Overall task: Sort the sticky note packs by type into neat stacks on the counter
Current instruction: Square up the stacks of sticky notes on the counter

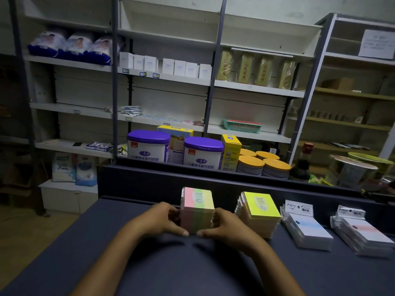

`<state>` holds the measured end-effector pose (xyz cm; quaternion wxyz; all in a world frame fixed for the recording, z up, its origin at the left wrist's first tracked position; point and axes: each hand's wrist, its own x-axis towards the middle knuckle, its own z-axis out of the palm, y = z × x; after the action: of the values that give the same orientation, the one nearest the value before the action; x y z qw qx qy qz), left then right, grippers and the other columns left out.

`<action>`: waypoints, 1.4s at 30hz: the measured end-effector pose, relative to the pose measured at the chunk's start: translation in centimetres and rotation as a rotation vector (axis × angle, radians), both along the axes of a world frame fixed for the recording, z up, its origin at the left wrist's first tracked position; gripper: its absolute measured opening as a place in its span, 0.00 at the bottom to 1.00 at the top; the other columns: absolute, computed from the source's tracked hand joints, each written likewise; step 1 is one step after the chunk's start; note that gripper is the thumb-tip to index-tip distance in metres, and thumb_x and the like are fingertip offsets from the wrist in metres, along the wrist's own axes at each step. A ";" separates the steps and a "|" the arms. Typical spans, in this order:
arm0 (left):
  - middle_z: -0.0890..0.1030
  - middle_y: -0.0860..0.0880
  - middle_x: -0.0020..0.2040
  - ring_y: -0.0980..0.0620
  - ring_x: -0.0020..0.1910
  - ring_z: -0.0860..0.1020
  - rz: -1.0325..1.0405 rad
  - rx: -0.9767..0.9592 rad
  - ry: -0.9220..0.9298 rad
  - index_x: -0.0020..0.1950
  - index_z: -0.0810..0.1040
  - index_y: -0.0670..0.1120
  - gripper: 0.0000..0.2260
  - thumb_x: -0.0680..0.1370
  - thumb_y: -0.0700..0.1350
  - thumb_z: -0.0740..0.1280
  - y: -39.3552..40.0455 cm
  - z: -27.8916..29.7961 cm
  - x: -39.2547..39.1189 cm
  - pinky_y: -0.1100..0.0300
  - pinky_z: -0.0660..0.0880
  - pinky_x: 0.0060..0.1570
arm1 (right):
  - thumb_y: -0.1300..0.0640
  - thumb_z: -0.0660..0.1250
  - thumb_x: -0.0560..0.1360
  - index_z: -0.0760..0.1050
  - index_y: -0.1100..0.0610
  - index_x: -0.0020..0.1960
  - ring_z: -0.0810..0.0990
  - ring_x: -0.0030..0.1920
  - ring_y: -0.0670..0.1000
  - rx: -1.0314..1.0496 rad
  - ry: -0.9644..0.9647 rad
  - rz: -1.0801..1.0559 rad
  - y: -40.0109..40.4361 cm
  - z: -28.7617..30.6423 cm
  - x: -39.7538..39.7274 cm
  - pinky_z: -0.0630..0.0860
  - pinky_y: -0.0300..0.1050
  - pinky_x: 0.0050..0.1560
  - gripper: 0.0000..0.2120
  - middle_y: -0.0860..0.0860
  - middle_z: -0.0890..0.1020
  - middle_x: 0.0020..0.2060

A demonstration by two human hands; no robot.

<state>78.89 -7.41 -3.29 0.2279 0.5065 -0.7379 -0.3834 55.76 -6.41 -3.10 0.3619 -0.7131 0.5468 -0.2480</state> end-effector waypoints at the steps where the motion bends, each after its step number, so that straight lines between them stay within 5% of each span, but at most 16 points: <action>1: 0.85 0.58 0.39 0.66 0.37 0.80 0.035 -0.043 -0.049 0.50 0.85 0.50 0.14 0.66 0.47 0.81 0.0 -0.2 -0.3 0.69 0.74 0.40 | 0.56 0.80 0.67 0.73 0.53 0.62 0.82 0.48 0.41 -0.015 0.053 -0.017 -0.1 -0.1 0.0 0.78 0.33 0.47 0.27 0.46 0.83 0.50; 6: 0.80 0.57 0.31 0.69 0.28 0.76 0.151 -0.205 -0.157 0.44 0.83 0.48 0.07 0.67 0.43 0.77 0.1 -0.6 -1.4 0.74 0.70 0.32 | 0.65 0.75 0.70 0.71 0.52 0.56 0.79 0.41 0.42 -0.133 0.135 -0.067 -0.5 -0.6 0.2 0.77 0.30 0.40 0.20 0.51 0.82 0.48; 11: 0.80 0.55 0.30 0.63 0.28 0.75 0.150 -0.207 -0.121 0.42 0.81 0.52 0.06 0.69 0.42 0.74 0.3 -0.6 -1.4 0.68 0.73 0.34 | 0.63 0.73 0.71 0.71 0.55 0.65 0.80 0.41 0.40 -0.180 0.129 -0.087 -0.5 -0.9 0.2 0.75 0.27 0.38 0.25 0.44 0.80 0.43; 14: 0.83 0.56 0.42 0.62 0.37 0.79 0.172 -0.253 -0.117 0.54 0.82 0.51 0.15 0.69 0.47 0.78 -0.1 -0.6 -1.3 0.73 0.74 0.39 | 0.57 0.75 0.71 0.69 0.53 0.69 0.80 0.48 0.40 -0.250 0.105 -0.099 -0.4 -0.8 0.4 0.76 0.28 0.45 0.29 0.45 0.78 0.53; 17: 0.80 0.46 0.61 0.52 0.56 0.80 0.215 -0.382 -0.061 0.71 0.74 0.44 0.32 0.70 0.52 0.78 -0.2 0.0 -1.4 0.63 0.76 0.58 | 0.51 0.76 0.72 0.68 0.50 0.72 0.78 0.59 0.45 -0.371 0.057 -0.126 -0.3 -0.4 0.5 0.77 0.43 0.61 0.31 0.48 0.75 0.62; 22: 0.79 0.48 0.62 0.54 0.56 0.79 0.201 -0.472 0.064 0.71 0.74 0.46 0.27 0.73 0.47 0.76 0.0 0.4 -1.8 0.75 0.72 0.54 | 0.46 0.73 0.74 0.69 0.47 0.72 0.75 0.62 0.42 -0.470 0.046 -0.116 -0.3 0.2 0.5 0.74 0.41 0.64 0.28 0.45 0.78 0.64; 26: 0.79 0.48 0.63 0.54 0.56 0.80 0.211 -0.461 0.093 0.71 0.75 0.46 0.25 0.75 0.46 0.74 0.1 0.3 -2.0 0.72 0.73 0.54 | 0.46 0.72 0.75 0.69 0.46 0.73 0.74 0.59 0.40 -0.474 0.022 -0.111 -0.3 0.3 0.6 0.72 0.37 0.61 0.28 0.46 0.78 0.63; 40: 0.79 0.50 0.62 0.60 0.49 0.81 0.260 -0.316 0.160 0.70 0.74 0.45 0.29 0.70 0.44 0.78 -0.6 -0.3 -1.9 0.73 0.75 0.48 | 0.53 0.79 0.69 0.71 0.54 0.70 0.78 0.62 0.48 -0.300 -0.047 -0.144 -0.6 0.1 0.3 0.75 0.48 0.65 0.32 0.51 0.78 0.64; 42: 0.81 0.49 0.61 0.62 0.48 0.81 0.213 -0.256 0.123 0.67 0.75 0.44 0.28 0.69 0.43 0.79 -0.4 -0.6 -1.8 0.72 0.76 0.48 | 0.55 0.80 0.68 0.70 0.57 0.71 0.80 0.58 0.46 -0.236 -0.007 -0.140 -0.6 -0.2 0.3 0.77 0.41 0.60 0.35 0.50 0.78 0.62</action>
<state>77.09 -7.83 -3.87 0.3747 0.5241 -0.7076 -0.2903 56.02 -7.01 -3.31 0.2592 -0.7100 0.5609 -0.3378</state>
